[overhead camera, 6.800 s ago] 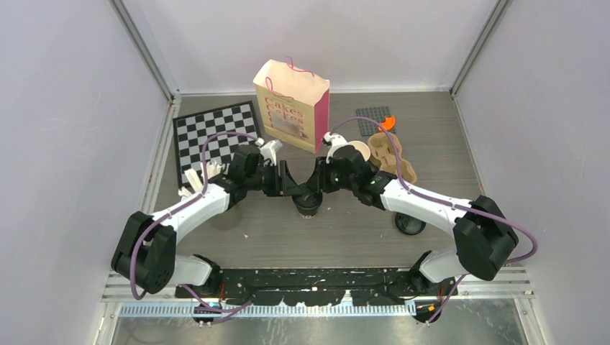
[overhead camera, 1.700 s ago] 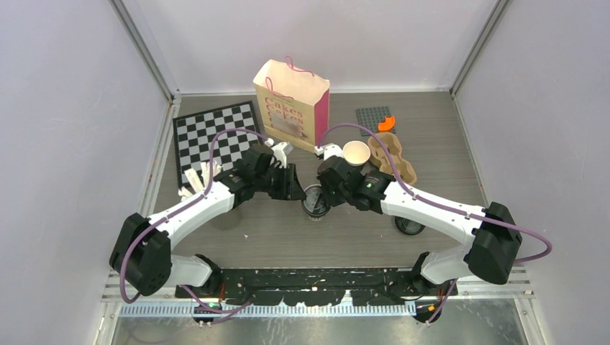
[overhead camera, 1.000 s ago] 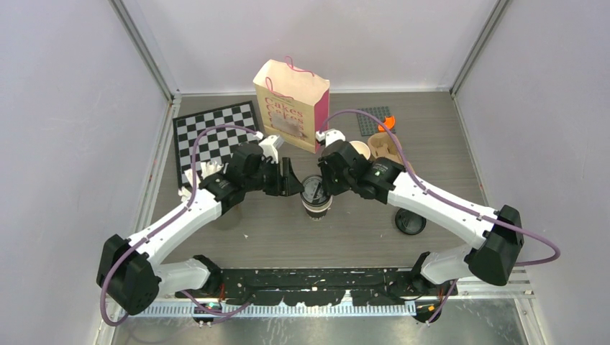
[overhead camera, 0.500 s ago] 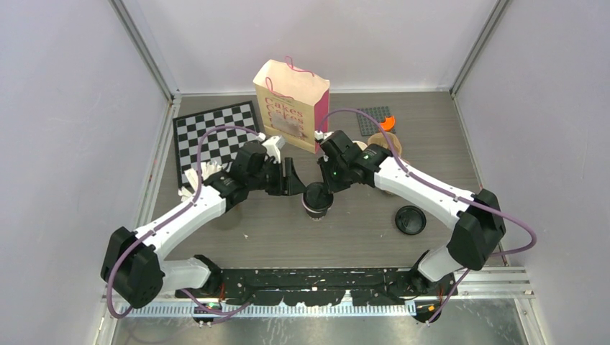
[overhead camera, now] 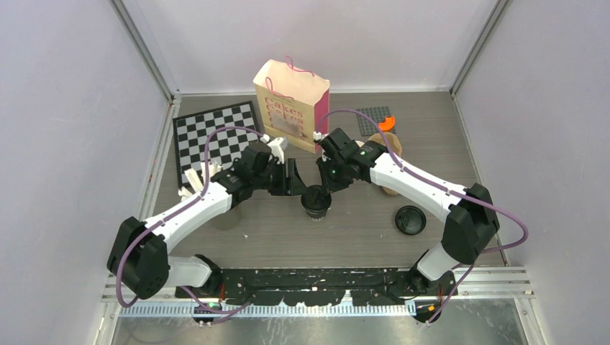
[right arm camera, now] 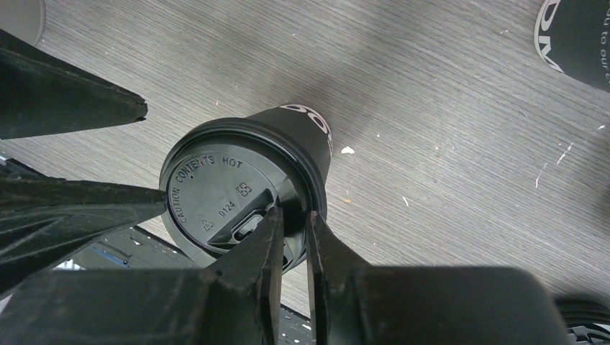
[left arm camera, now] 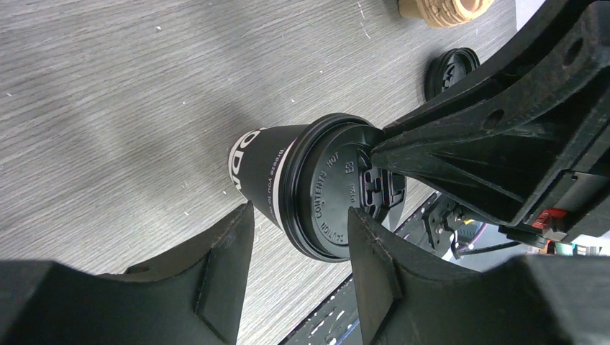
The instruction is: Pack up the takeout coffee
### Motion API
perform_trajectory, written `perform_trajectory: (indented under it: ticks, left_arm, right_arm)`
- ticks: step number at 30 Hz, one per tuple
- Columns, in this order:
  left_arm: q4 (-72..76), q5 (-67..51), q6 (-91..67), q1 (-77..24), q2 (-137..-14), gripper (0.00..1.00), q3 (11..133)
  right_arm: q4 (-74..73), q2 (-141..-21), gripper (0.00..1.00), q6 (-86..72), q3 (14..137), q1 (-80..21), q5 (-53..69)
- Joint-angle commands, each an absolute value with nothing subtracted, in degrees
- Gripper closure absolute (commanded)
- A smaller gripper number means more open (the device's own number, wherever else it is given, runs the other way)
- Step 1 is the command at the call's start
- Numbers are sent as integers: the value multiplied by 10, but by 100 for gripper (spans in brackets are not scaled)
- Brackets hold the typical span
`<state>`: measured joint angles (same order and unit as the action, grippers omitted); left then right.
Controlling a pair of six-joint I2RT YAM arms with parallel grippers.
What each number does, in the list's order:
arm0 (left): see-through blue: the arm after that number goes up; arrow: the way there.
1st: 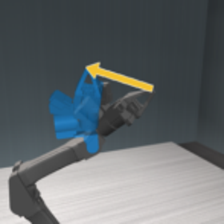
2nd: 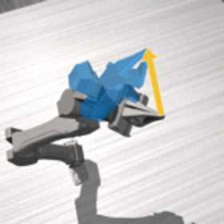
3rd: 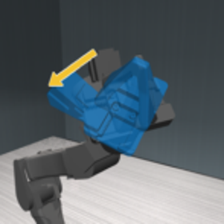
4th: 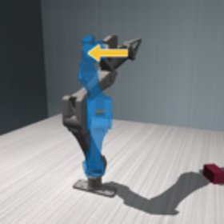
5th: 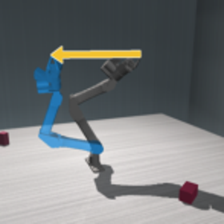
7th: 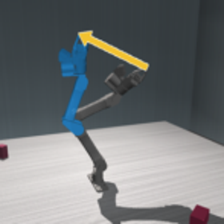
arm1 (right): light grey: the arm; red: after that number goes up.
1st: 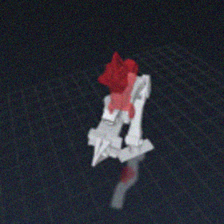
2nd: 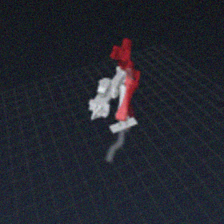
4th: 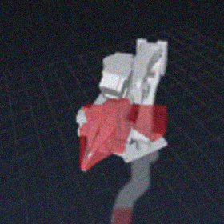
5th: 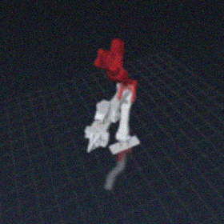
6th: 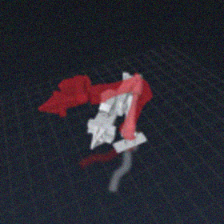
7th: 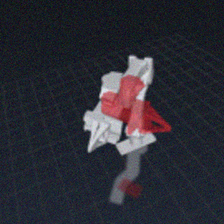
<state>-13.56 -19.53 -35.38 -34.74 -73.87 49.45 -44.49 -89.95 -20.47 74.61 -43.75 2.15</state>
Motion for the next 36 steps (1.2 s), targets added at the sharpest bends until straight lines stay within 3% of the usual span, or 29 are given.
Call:
perform_trajectory:
  ticks: [1,13,23,36]
  left_arm:
    - [-118,-195,-342,-344,-743,48,494]
    - [-111,-197,-338,-345,-763,50,484]
    - [-101,-210,-336,-345,-790,58,481]
    - [-79,-225,-337,-345,-798,61,462]
  right_arm:
    - [-445,-897,84,-194,768,-434,38]
    - [-438,-910,83,-194,764,-433,35]
    - [-405,-887,62,-208,739,-417,25]
    - [-339,-864,54,-235,692,-398,96]
